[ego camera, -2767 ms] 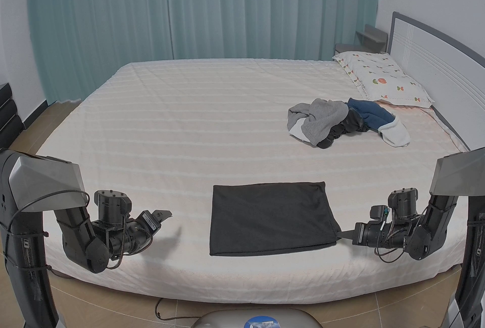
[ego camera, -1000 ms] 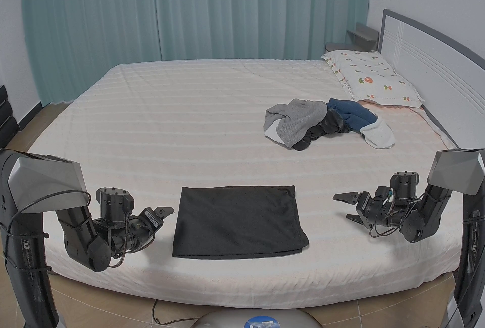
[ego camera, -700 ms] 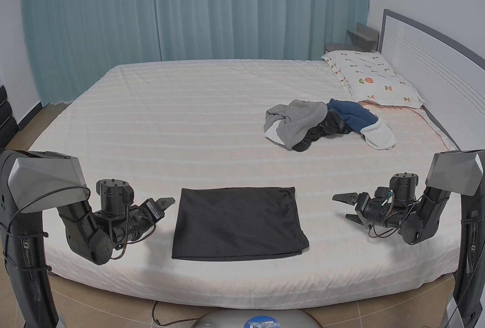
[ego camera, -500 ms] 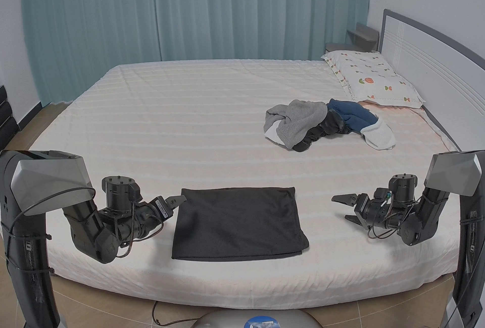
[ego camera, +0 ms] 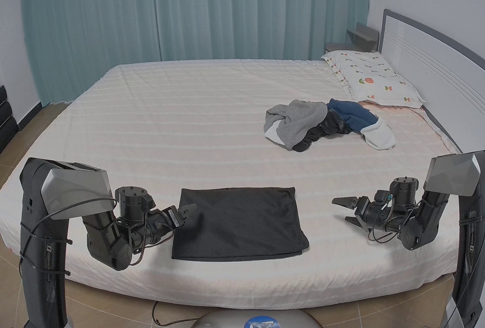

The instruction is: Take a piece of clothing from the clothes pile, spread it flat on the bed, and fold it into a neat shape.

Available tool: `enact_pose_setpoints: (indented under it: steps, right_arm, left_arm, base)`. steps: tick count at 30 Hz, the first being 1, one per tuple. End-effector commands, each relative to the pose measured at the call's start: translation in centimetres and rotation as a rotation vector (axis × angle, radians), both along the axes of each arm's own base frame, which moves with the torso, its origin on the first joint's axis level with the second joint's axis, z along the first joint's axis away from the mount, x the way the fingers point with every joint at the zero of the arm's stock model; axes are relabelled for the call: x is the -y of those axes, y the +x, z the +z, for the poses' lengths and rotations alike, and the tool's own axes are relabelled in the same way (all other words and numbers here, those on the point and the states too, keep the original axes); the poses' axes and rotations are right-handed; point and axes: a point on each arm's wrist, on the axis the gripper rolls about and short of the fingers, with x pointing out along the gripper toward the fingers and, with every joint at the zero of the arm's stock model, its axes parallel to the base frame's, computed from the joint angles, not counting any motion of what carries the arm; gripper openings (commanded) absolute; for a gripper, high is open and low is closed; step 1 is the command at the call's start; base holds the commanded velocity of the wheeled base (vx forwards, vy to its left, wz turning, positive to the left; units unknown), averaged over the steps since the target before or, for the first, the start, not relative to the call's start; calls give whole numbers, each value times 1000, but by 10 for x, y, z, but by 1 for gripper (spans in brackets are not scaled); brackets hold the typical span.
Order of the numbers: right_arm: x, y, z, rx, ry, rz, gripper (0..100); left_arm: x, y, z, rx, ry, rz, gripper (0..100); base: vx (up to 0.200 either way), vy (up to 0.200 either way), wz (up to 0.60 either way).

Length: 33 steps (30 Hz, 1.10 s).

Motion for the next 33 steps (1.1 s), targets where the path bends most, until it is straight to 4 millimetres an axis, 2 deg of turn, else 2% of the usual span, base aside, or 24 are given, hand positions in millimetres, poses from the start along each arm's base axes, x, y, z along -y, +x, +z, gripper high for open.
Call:
enact_pose_setpoints:
  steps: [1, 5, 16, 17, 33]
  right_arm:
    - [-1, -1, -3, -9, 0, 2, 100]
    - [0, -1, -3, -9, 0, 1, 100]
    - [0, -1, -2, -9, 1, 0, 100]
    - [0, -2, -3, -11, 0, 1, 100]
    - [-1, -4, -3, 1, 1, 2, 100]
  left_arm:
    - [4, -1, -10, -19, 0, -12, 100]
    - [13, -1, -13, -20, 0, -33, 100]
    - [16, 1, -13, -3, -10, -38, 100]
    - [16, 1, -13, -3, -10, -38, 0]
    - [17, -2, -14, -10, 6, -1, 0]
  base:
    - [0, 0, 0]
    - [0, 0, 0]
    - [0, 0, 0]
    - [0, 0, 0]
    - [0, 0, 0]
